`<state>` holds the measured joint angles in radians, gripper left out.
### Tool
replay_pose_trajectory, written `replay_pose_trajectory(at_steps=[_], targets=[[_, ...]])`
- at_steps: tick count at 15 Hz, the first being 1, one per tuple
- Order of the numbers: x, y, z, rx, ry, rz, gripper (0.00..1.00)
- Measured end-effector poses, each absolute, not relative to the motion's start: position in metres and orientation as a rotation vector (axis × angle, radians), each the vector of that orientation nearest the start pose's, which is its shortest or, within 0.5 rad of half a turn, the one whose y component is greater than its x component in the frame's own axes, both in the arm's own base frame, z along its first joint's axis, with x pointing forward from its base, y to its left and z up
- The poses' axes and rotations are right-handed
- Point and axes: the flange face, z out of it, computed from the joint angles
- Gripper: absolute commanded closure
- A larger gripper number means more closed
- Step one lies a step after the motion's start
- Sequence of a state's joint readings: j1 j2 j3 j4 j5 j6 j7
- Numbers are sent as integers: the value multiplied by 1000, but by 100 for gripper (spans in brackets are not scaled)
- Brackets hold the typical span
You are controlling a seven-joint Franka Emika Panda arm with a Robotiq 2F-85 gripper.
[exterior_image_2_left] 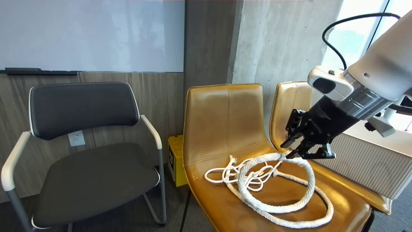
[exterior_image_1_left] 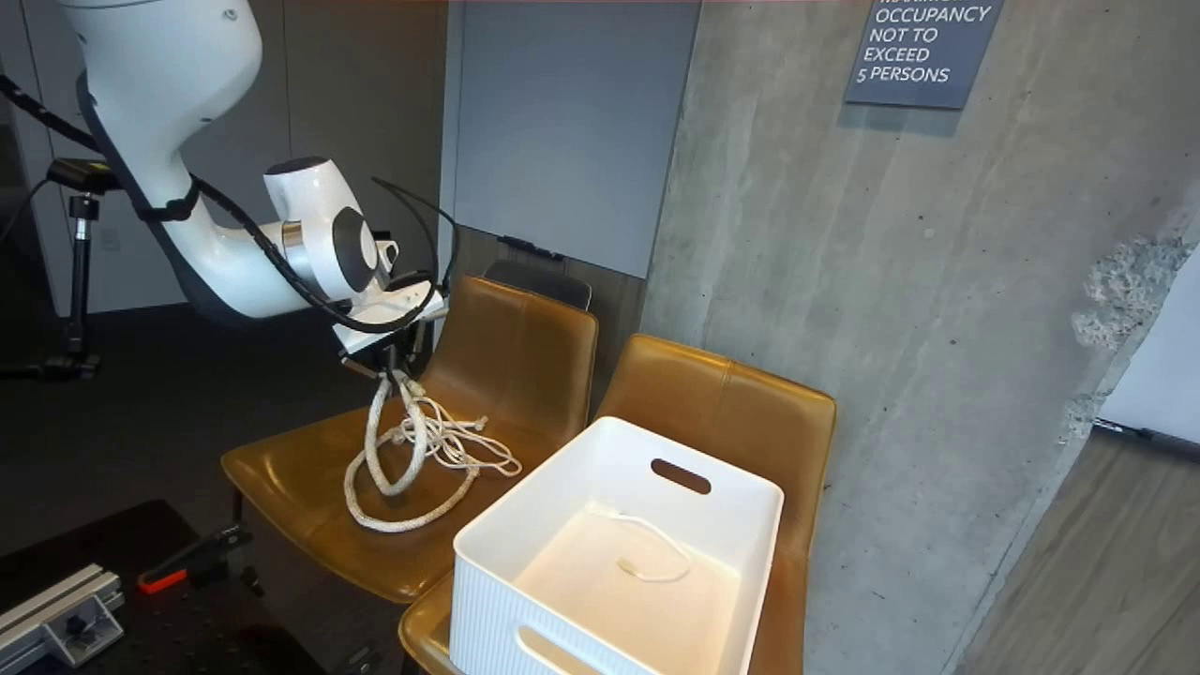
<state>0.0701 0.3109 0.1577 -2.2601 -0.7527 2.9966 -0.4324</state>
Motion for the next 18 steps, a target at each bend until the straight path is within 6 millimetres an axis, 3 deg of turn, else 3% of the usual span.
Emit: replay_pose_trajectory(at_steps=[5,13,15,18], targets=[[550,163,243,-2548,-2053,-627,2],[547,149,240,-2474,-2048,-396,0],[546,142,246,-2464,-2056,-351,0],[549,115,267,-2476,-2066,-324,0]])
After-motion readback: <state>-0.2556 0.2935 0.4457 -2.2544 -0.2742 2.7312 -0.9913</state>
